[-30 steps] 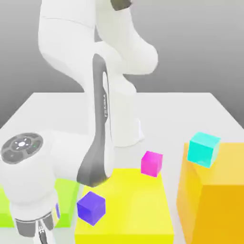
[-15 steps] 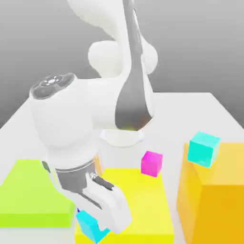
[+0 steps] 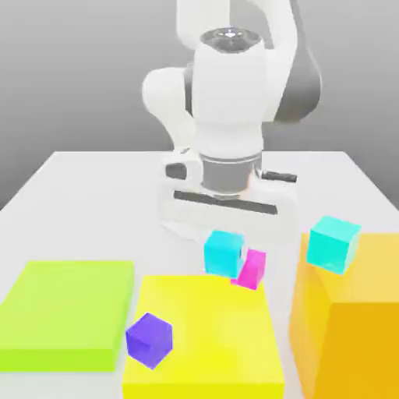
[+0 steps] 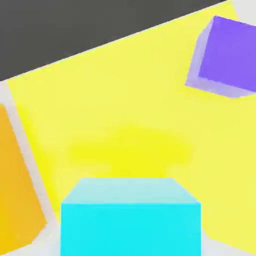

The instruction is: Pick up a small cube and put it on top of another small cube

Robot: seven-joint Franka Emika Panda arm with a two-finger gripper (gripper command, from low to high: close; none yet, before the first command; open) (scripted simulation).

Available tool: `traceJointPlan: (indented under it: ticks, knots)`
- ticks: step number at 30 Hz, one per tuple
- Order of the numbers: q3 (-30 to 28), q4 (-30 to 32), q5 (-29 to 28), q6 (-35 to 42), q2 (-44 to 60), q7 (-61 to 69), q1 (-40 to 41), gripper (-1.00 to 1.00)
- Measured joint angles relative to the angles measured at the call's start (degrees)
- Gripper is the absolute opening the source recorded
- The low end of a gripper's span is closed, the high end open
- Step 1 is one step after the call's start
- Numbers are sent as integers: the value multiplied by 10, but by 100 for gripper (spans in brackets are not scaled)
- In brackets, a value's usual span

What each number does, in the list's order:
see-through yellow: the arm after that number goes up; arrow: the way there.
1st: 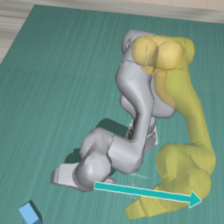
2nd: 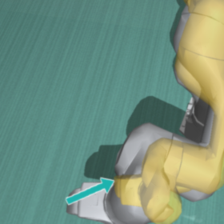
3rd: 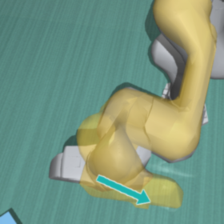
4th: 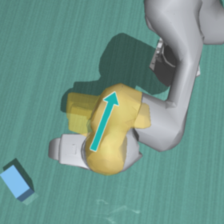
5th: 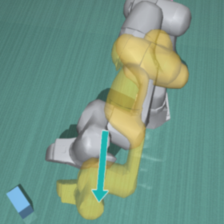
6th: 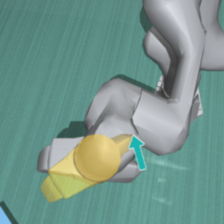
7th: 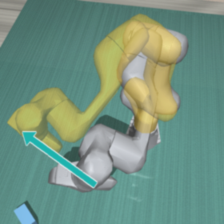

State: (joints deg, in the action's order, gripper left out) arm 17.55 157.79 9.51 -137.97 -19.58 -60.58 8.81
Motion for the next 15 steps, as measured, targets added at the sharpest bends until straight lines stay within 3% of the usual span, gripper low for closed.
traceJointPlan:
  ticks: [6, 11, 12, 15]
  knots:
    - [4, 85, 39, 21, -112, 75, -82, -100]
    - [22, 115, 46, -85, -36, 81, -83, -100]
    - [26, 119, 46, -110, -16, 80, -82, 100]
    - [26, 119, 46, -110, -16, 80, -82, 100]
